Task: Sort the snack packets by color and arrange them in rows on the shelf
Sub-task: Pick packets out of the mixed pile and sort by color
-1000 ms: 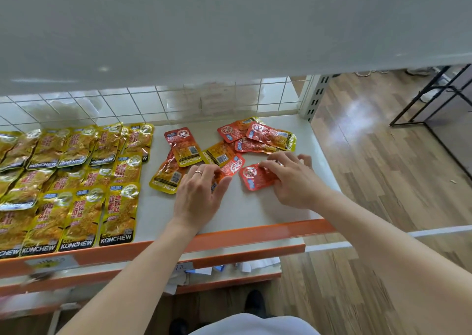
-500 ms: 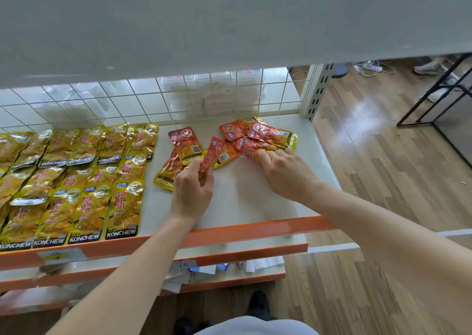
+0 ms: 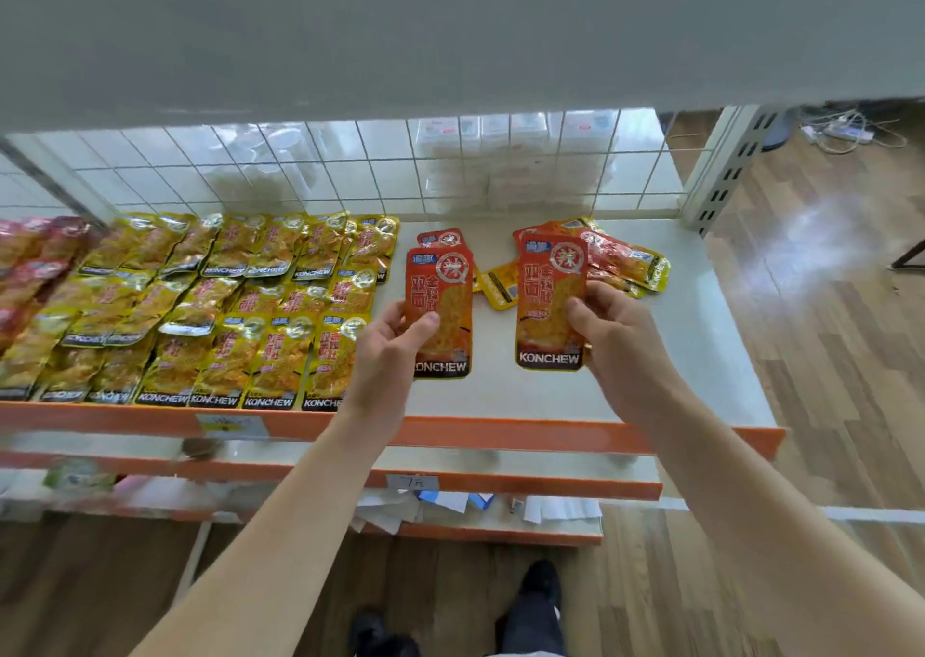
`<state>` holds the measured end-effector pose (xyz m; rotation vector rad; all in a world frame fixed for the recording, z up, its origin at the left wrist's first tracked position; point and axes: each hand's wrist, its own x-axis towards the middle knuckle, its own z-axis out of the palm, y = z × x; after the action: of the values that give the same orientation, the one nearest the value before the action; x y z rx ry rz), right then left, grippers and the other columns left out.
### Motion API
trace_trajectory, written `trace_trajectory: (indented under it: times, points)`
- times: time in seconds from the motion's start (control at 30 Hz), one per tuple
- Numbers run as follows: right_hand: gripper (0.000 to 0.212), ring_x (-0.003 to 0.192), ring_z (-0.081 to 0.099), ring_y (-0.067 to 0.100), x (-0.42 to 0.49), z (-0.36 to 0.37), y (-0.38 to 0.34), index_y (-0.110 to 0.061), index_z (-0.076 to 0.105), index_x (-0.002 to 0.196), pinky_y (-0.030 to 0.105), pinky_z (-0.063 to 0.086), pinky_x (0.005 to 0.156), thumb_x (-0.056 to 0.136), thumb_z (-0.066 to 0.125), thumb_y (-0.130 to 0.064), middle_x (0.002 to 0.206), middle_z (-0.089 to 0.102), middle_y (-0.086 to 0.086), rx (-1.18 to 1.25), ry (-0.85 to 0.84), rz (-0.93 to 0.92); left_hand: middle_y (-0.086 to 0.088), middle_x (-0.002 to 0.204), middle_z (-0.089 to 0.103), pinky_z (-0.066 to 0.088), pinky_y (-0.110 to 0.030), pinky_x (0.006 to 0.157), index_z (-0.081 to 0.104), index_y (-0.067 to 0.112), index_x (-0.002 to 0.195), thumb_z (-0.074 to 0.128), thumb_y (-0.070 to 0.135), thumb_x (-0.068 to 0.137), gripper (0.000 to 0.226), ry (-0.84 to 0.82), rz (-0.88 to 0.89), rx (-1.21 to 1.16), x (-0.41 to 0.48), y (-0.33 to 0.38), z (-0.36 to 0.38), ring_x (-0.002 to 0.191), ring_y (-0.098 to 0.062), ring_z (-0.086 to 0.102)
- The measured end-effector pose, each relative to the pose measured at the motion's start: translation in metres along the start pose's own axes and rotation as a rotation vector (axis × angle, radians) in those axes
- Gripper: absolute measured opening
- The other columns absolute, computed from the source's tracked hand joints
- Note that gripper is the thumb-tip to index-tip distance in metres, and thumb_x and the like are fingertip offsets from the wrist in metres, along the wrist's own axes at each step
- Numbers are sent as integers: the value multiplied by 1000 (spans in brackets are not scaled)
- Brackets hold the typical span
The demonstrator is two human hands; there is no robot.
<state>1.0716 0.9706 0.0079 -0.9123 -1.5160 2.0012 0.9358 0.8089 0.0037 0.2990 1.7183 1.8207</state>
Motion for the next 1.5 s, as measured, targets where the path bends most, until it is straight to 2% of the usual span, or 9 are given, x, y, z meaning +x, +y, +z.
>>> trace_trajectory:
  times: [0.3, 0.47, 0.57, 0.67, 0.8, 0.93, 1.07, 1.33, 1.5]
  points:
    - [12, 92, 74, 17, -57, 112, -4, -16, 69, 99, 34, 58, 82, 95, 61, -8, 92, 77, -3, -10, -57, -36, -9, 99, 77, 58, -48, 89, 72, 13, 102, 62, 9, 96, 12, 89, 49, -33, -41, 29, -102, 93, -31, 72]
    - [12, 89, 74, 21, -93, 202, 8, -17, 73, 93, 43, 58, 89, 92, 66, -7, 91, 78, 1, -89, -97, -83, -5, 90, 77, 59, -28, 64, 74, 16, 93, 65, 7, 94, 13, 194, 135, 2, -74, 49, -192, 81, -23, 72]
    - [12, 87, 75, 22, -114, 255, 20, -18, 73, 91, 45, 59, 89, 90, 69, -7, 90, 78, 0, -97, -131, -84, 1, 85, 78, 56, -18, 63, 74, 18, 90, 66, 9, 95, 14, 226, 171, 18, -97, 57, -246, 75, -14, 72]
    - [15, 90, 74, 26, -132, 304, 34, -20, 77, 83, 50, 57, 92, 89, 71, -7, 91, 78, 3, -130, -175, -94, 3, 83, 78, 52, -19, 53, 74, 20, 90, 66, 12, 95, 12, 273, 179, 7, -116, 61, -299, 73, -13, 72]
    - [11, 91, 74, 26, -156, 362, 51, -19, 76, 80, 52, 56, 94, 87, 74, -10, 86, 78, 1, -167, -191, -114, -9, 94, 78, 58, -51, 77, 75, 17, 93, 66, 14, 95, 10, 344, 162, -50, -138, 63, -358, 90, -38, 73]
    - [6, 91, 73, 28, -176, 411, 60, -15, 75, 84, 47, 57, 91, 88, 74, -11, 86, 78, 4, -144, -240, -113, -8, 91, 78, 60, -37, 74, 76, 16, 90, 65, 10, 95, 14, 410, 165, -71, -155, 66, -409, 85, -29, 73]
    - [5, 82, 74, 19, -190, 448, 65, -16, 74, 87, 27, 58, 71, 89, 71, -13, 85, 77, 0, -95, -327, -85, -3, 88, 78, 58, -39, 81, 77, 18, 85, 66, 11, 95, 16, 479, 163, -103, -169, 70, -451, 82, -23, 75]
    - [6, 83, 74, 21, -201, 505, 77, -16, 76, 89, 42, 59, 88, 85, 75, -21, 90, 78, 5, -112, -370, -78, -3, 95, 78, 57, -28, 73, 74, 16, 99, 64, 16, 97, 10, 489, 166, -62, -184, 77, -505, 88, -21, 75]
    - [4, 92, 74, 27, -196, 550, 84, -17, 76, 91, 41, 57, 90, 88, 73, -18, 93, 78, 4, -116, -394, -62, -3, 100, 77, 59, -38, 83, 71, 15, 109, 68, 16, 95, 15, 563, 183, -42, -173, 84, -548, 95, -24, 74]
